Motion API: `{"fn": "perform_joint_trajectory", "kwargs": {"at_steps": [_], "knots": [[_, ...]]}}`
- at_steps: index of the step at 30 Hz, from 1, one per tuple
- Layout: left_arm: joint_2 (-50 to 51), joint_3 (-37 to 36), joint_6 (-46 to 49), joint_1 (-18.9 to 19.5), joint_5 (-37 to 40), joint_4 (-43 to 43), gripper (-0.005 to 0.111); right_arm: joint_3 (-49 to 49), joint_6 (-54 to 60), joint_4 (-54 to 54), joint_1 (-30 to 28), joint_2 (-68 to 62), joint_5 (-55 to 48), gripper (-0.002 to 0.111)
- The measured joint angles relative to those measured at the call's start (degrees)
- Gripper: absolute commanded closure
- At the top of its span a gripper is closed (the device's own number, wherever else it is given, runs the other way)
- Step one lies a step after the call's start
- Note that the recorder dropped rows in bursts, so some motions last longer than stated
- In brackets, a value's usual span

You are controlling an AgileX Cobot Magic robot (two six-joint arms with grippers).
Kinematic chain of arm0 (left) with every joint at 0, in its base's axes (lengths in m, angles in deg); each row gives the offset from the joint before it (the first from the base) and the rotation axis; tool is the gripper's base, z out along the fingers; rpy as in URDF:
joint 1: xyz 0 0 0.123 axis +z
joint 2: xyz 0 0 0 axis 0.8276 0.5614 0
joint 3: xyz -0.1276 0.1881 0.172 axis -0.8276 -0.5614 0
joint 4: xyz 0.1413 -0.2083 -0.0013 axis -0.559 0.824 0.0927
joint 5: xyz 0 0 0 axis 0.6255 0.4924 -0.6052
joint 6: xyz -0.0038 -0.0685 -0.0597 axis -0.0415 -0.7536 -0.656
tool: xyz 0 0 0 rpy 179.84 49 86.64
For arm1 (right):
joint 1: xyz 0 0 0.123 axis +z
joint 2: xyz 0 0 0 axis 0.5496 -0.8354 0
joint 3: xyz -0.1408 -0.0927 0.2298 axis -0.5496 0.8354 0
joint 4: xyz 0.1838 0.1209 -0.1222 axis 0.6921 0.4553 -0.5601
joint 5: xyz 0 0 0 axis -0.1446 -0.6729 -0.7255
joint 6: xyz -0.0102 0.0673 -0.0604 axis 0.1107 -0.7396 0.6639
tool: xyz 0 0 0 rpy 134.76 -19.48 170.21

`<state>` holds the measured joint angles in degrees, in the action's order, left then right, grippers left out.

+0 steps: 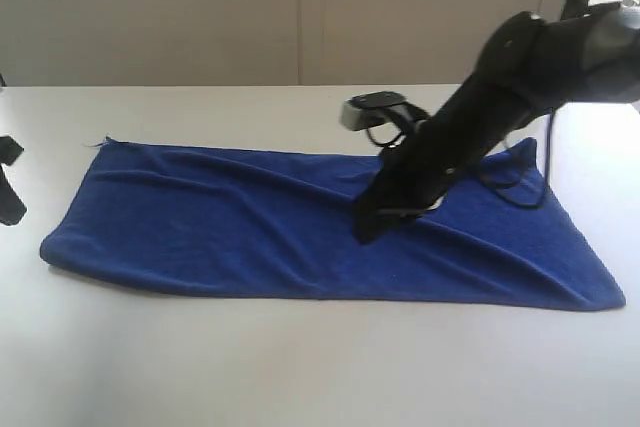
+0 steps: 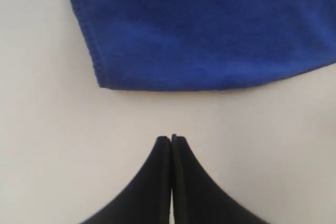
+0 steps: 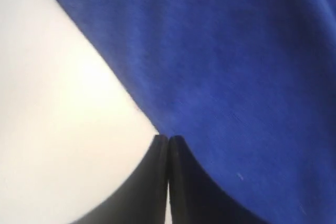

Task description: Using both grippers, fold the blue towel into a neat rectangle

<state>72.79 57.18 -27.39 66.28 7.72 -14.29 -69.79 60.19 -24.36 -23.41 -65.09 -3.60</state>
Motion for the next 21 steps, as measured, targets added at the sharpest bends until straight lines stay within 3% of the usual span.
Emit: {"fn": "perform_joint_trajectory", "kwargs": {"at_steps": [4, 9, 11, 21], "knots": [[3.1, -0.84, 8.86, 7.96, 2.97, 15.1, 0.095, -0.2, 1.26, 0.35, 6.65, -0.61, 7.62, 0.108], [6.11, -3.03, 14.68, 9.42, 2.74, 19.33, 0.049, -1.9, 1.34, 0.35, 8.21, -0.89, 12.43, 0.108], [7.45, -4.37, 15.14, 9.13, 0.96, 19.59, 0.036, -2.43, 1.24, -0.24, 8.31, -1.16, 13.18, 0.108], [12.63, -5.99, 24.25, 9.03, -5.24, 28.74, 0.044, -2.57, 0.05, -4.51, 8.31, -1.4, 13.39, 0.108]]}}
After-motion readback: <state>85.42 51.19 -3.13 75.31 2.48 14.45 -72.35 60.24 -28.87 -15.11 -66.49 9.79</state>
